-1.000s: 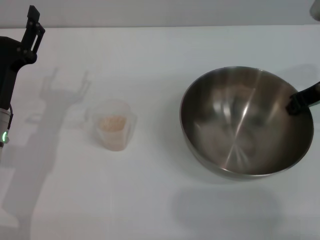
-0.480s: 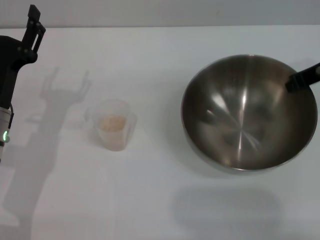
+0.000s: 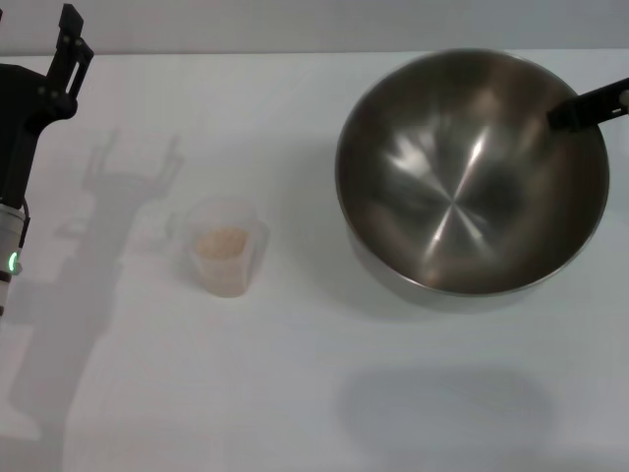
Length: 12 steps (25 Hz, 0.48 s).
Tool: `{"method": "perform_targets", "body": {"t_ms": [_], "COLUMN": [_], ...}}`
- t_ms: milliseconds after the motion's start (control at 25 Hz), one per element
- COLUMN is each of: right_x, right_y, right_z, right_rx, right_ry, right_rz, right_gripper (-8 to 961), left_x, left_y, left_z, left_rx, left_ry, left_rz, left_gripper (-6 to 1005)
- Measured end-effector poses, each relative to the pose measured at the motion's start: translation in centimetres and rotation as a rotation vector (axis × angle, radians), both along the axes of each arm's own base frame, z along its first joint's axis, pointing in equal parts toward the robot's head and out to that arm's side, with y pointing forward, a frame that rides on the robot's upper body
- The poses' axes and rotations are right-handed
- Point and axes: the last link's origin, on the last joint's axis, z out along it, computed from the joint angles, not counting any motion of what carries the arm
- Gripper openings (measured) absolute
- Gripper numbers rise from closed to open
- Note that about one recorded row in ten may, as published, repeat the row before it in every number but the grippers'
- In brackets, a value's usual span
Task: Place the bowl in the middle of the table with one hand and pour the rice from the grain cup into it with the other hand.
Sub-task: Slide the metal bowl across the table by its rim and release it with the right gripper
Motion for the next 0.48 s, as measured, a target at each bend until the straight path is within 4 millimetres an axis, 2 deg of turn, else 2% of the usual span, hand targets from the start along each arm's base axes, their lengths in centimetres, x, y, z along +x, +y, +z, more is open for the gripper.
{"method": "perform_targets", "body": {"t_ms": [480], "right_x": [-0.3], "right_y": [-0.1], "right_z": [-2.4], "right_rx": [-0.099], "right_ry": [0.121], "right_rz": [0.005], "right_gripper": [9], "left_x": [0.0], "left_y": [0.1], "left_z": [0.0], "left_rx": [0.0], "left_ry": [0.001], "left_rz": [-0.001], "left_gripper": [799]}}
